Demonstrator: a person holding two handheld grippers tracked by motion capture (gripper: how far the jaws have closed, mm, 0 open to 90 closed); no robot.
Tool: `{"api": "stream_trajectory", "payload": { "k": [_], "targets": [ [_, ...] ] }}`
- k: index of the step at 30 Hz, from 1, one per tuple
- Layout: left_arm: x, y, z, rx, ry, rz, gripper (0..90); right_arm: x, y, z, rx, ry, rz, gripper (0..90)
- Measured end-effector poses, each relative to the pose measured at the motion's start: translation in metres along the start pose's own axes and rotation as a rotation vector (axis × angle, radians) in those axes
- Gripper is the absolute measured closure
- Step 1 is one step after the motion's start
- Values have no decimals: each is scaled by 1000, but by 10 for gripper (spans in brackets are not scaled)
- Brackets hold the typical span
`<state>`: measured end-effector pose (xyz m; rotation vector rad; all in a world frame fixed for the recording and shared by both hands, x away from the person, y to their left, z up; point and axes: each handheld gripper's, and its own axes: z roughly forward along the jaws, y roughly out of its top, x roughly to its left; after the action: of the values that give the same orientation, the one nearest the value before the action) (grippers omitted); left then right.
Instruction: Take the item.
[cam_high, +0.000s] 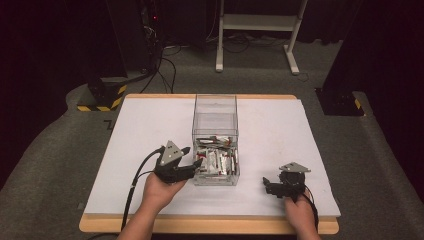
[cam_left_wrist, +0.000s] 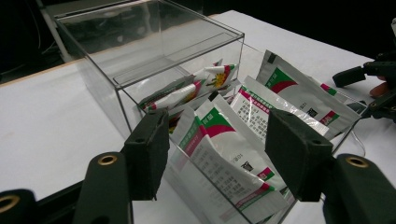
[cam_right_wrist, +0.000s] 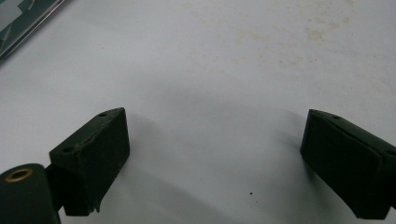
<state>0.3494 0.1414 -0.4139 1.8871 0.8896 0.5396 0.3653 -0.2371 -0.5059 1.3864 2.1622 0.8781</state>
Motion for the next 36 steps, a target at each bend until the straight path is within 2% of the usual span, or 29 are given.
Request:
{"api": "stream_trajectory", "payload": {
  "k": [12, 19, 36],
  "targets": [
    [-8, -1, 13, -30, 53, 17, 558, 0, 0, 0, 0, 1, -1, 77],
    [-8, -4, 19, -11, 77, 14, 615, 0, 0, 0, 0, 0, 0, 77],
    [-10, -8, 24, 23, 103, 20, 666, 0, 0, 0, -1, 2, 0, 79]
  ]
}}
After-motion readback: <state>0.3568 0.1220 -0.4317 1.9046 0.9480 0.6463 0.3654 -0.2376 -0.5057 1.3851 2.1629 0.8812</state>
